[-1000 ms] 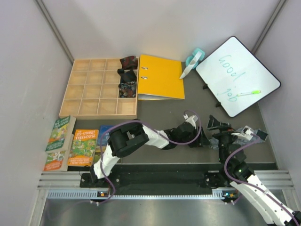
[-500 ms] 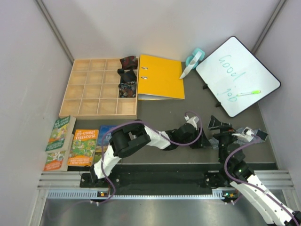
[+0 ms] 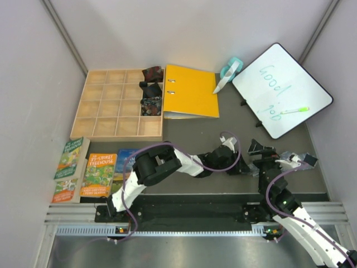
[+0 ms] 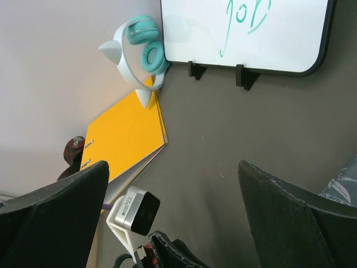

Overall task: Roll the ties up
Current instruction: Flatten out the tie at the center of the board.

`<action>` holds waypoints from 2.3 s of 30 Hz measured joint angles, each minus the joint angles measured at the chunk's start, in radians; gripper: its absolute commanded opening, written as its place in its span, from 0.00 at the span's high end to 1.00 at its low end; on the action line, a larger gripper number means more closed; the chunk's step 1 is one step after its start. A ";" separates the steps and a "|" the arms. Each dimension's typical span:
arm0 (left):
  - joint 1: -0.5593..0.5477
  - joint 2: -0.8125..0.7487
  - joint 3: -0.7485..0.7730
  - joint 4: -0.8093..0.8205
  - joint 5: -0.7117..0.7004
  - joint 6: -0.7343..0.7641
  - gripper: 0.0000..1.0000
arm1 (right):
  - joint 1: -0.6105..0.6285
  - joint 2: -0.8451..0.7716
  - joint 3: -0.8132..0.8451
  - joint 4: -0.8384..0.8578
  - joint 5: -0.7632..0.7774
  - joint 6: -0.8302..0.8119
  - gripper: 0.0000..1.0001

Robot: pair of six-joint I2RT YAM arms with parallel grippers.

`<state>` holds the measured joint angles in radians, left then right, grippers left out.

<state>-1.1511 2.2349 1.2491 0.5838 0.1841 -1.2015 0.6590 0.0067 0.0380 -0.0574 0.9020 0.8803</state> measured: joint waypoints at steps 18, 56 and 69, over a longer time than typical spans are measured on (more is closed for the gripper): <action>0.023 -0.160 -0.200 -0.094 0.055 0.065 1.00 | 0.000 0.000 0.000 0.007 0.000 -0.013 0.01; 0.325 -1.250 -0.436 -1.394 -0.262 0.525 0.57 | 0.000 0.000 0.000 -0.018 -0.006 0.007 0.01; 0.327 -1.393 -0.388 -1.583 -0.427 0.467 0.09 | 0.000 0.000 0.000 -0.019 -0.005 0.014 0.01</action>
<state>-0.8246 0.8417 0.8616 -0.9993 -0.2428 -0.7341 0.6590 0.0067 0.0380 -0.0765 0.8967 0.8948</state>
